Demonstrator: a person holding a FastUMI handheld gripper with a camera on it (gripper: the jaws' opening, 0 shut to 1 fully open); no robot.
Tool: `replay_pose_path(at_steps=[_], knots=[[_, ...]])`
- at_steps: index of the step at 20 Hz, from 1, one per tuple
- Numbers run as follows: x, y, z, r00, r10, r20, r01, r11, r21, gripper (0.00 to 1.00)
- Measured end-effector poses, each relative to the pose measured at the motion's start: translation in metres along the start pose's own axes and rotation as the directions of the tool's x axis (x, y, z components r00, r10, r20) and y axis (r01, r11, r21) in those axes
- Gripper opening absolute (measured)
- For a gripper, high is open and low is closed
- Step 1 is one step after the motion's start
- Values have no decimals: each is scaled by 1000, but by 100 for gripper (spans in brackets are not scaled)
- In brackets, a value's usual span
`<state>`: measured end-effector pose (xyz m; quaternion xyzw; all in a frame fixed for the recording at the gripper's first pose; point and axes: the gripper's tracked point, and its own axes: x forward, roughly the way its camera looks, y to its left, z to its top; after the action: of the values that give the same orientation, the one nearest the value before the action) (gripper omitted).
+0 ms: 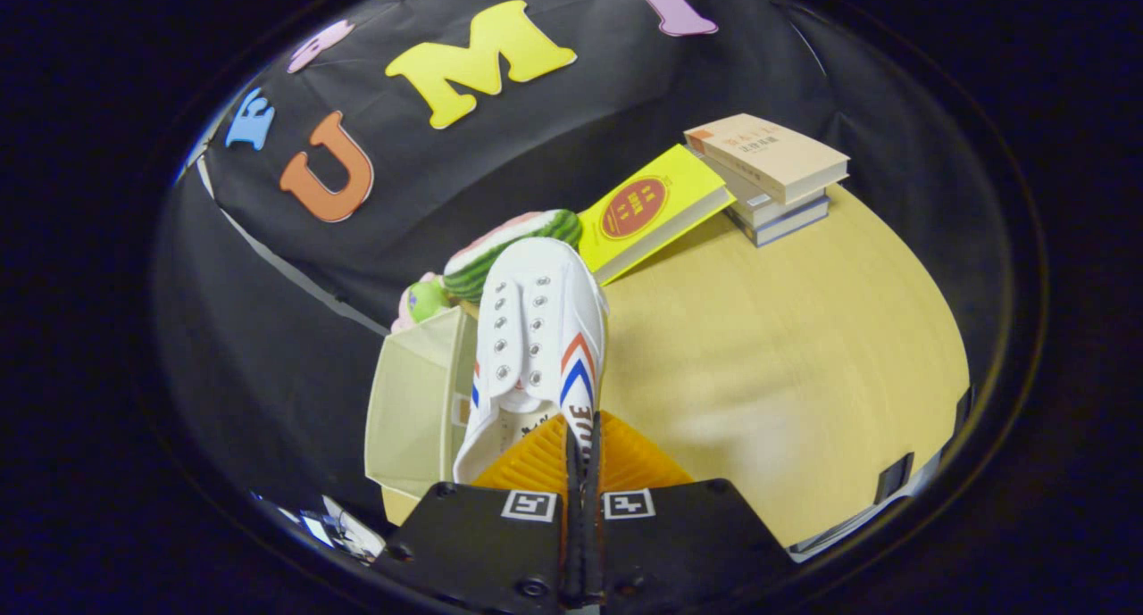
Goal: Open the storage box then place both shoes into the box .Put the left shoe in first, then the right shoe, with the right side of both shoes facing outward in a uniform manner.
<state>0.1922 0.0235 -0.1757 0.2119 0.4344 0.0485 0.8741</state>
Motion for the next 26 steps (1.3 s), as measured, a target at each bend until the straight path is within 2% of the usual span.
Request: replay_pose_path(at_steps=[4,12,16,24,26], knots=[[6,56,-9,998,42,38,-43,999,9,6],[29,136,-36,992,45,121,-38,998,-54,6],[47,146,-50,991,3,133,7,997,-75,6],[83,144,-67,990,-13,138,11,1000,15,6],[87,135,-66,986,-39,160,39,999,5,6]])
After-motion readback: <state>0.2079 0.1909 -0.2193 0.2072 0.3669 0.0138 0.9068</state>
